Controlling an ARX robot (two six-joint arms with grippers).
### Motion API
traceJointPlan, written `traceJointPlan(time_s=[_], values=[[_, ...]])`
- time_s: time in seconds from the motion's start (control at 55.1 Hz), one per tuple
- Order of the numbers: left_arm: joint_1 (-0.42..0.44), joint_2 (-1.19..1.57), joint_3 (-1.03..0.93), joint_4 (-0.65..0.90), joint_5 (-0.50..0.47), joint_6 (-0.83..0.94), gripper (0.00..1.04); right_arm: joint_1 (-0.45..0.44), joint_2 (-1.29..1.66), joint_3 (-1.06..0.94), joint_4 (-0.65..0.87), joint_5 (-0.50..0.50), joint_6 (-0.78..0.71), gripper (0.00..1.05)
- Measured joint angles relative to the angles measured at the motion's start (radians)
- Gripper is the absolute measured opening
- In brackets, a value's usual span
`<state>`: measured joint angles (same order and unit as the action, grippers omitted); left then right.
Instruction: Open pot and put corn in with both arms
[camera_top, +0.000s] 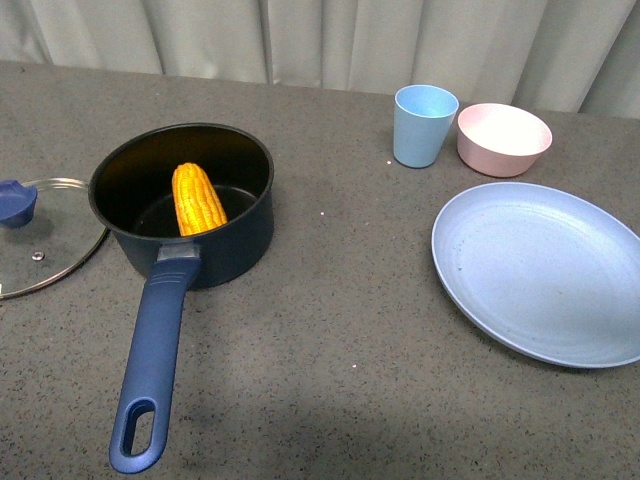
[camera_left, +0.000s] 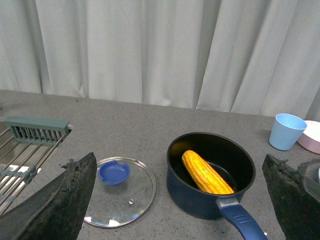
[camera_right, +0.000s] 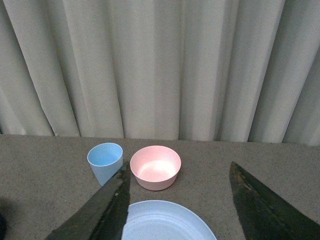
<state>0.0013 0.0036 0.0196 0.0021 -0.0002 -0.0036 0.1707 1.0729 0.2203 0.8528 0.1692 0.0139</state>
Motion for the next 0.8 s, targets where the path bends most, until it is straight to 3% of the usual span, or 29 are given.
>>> traceJointPlan(time_s=[0.036,0.054,0.182,0.254,0.272,0.327,0.799], values=[[0.0,0.0,0.0,0.0,0.0,0.0,0.98,-0.01,-0.026,-0.019,-0.004,-0.012,-0.003,0.47],[0.0,0.0,0.0,0.0,0.0,0.0,0.98,-0.036,-0.082,-0.068,-0.032,-0.036,-0.008,0.26],[0.0,0.0,0.0,0.0,-0.001,0.0,0.98,-0.064,-0.181,-0.113,-0.082,-0.069,-0.011,0.01],[0.0,0.0,0.0,0.0,0.0,0.0,0.98,-0.078,-0.227,-0.131,-0.11,-0.079,-0.013,0.01],[0.0,0.0,0.0,0.0,0.0,0.0,0.98,-0.148,-0.301,-0.154,-0.16,-0.161,-0.013,0.01],[0.0,0.0,0.0,0.0,0.0,0.0,0.98,-0.163,-0.306,-0.178,-0.124,-0.16,-0.013,0.01],[0.0,0.0,0.0,0.0,0.0,0.0,0.98,-0.168,-0.586,-0.215,-0.37,-0.167,-0.013,0.01]])
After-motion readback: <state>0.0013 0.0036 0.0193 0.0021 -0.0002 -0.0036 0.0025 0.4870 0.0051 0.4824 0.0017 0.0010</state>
